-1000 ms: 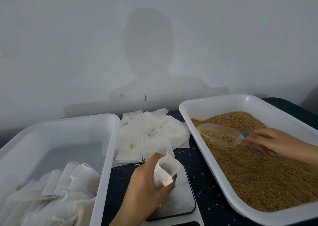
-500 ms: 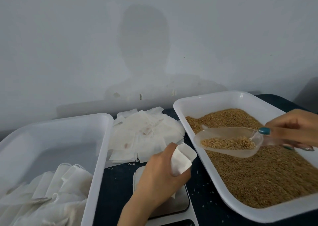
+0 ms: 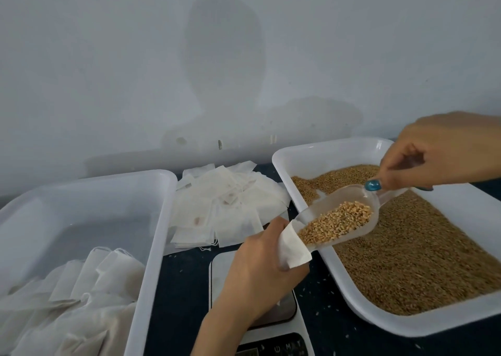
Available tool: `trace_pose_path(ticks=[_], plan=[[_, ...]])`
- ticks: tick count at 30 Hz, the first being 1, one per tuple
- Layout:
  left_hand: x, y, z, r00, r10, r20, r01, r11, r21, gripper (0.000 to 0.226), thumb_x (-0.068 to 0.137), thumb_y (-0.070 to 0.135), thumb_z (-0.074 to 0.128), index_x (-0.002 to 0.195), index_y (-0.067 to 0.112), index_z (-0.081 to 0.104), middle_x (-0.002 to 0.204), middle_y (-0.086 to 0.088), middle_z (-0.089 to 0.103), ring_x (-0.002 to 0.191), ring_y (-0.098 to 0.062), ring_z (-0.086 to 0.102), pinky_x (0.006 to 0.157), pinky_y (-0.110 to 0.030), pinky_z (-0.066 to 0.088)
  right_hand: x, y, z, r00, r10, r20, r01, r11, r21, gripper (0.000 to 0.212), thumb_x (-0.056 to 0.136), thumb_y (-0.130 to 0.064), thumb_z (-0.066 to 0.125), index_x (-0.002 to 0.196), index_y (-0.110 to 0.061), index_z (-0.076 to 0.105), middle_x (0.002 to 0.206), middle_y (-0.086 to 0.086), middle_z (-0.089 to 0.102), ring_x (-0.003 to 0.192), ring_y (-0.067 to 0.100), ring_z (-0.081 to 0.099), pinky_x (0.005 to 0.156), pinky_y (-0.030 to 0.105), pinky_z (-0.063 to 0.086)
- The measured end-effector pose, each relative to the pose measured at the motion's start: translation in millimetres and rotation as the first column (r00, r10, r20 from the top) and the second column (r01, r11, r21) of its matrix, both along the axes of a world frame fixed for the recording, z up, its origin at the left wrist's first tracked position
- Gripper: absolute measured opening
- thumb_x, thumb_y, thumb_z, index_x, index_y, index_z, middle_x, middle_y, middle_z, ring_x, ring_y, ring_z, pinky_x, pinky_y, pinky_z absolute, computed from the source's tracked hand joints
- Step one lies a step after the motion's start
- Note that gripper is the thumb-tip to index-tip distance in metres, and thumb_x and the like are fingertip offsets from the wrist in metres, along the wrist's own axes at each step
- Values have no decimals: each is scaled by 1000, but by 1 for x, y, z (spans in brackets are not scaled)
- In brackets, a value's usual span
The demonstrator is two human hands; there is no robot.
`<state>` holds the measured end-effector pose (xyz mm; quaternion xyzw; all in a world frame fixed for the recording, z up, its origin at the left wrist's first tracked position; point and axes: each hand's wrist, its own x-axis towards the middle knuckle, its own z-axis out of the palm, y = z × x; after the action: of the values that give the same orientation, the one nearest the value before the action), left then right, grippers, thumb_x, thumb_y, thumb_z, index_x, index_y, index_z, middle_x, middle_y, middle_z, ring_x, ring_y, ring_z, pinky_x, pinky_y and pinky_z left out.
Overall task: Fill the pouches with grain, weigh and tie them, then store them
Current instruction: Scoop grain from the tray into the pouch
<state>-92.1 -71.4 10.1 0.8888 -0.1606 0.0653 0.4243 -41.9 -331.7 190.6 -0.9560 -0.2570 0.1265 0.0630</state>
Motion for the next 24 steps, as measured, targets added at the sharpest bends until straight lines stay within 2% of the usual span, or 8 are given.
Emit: trace_pose_path(ticks=[3, 7, 12, 15, 17, 20, 22, 24], plan=[[0, 0, 0, 1000, -5, -8, 5, 1000, -15, 48, 65, 55, 54, 110, 38, 48, 87, 13, 62, 78, -8, 61, 62, -32, 54, 1, 12, 13, 996, 34, 88, -28, 997, -67, 85, 50, -106, 10, 88, -56, 68, 57, -23, 63, 44, -2, 51, 49, 10, 39], [-1, 1, 1, 1000, -9, -22, 8, 998, -63, 48, 67, 52, 57, 111, 35, 50, 88, 11, 64, 78, -6, 62, 63, -37, 55, 0, 27, 23, 984, 74, 161, -55, 992, -115, 74, 53, -102, 9, 88, -64, 62, 59, -29, 62, 47, -5, 53, 47, 12, 36], [-1, 3, 0, 1000, -6, -21, 4, 996, -92, 41, 71, 45, 62, 110, 38, 50, 89, 13, 65, 80, -4, 62, 63, -33, 55, -1, 32, 27, 968, 88, 235, -55, 988, -146, 92, 36, -108, -7, 87, -69, 58, 58, -29, 62, 49, -5, 55, 50, 12, 36], [-1, 5, -1, 1000, -1, -16, 0, 995, -101, 43, 72, 43, 62, 112, 43, 48, 86, 18, 64, 80, -1, 62, 61, -22, 53, -1, 32, 27, 964, 96, 250, -56, 985, -162, 96, 36, -108, -7, 88, -64, 60, 58, -29, 62, 50, -3, 56, 51, 11, 38], [-1, 5, 0, 1000, 1, -6, -1, 994, -107, 41, 72, 43, 61, 110, 46, 46, 81, 22, 61, 75, 1, 60, 57, -15, 48, -1, 31, 27, 964, 84, 253, -46, 987, -153, 94, 36, -108, -7, 88, -68, 59, 57, -28, 62, 50, -5, 56, 52, 11, 38], [-1, 5, 1, 1000, -12, -3, 12, 991, -132, 33, 73, 42, 59, 105, 39, 49, 79, 16, 62, 68, -6, 61, 55, -21, 51, 1, 28, 25, 962, 83, 259, -47, 989, -139, 93, 38, -109, -6, 87, -66, 61, 57, -27, 62, 49, -6, 55, 48, 10, 38], [-2, 5, 1, 1000, -15, 15, 17, 992, -124, 30, 74, 40, 60, 102, 38, 50, 84, 16, 62, 72, -5, 60, 55, -18, 47, 2, 24, 20, 964, 86, 250, -53, 989, -136, 98, 42, -109, -4, 88, -58, 65, 57, -27, 62, 48, -4, 55, 47, 9, 39], [-2, 5, 1, 1000, -11, 26, 13, 994, -112, 29, 75, 40, 61, 100, 38, 48, 90, 21, 60, 75, -2, 59, 55, -16, 45, 1, 21, 15, 966, 83, 245, -55, 991, -122, 95, 45, -109, -1, 89, -57, 66, 58, -27, 63, 49, -3, 56, 48, 12, 40]])
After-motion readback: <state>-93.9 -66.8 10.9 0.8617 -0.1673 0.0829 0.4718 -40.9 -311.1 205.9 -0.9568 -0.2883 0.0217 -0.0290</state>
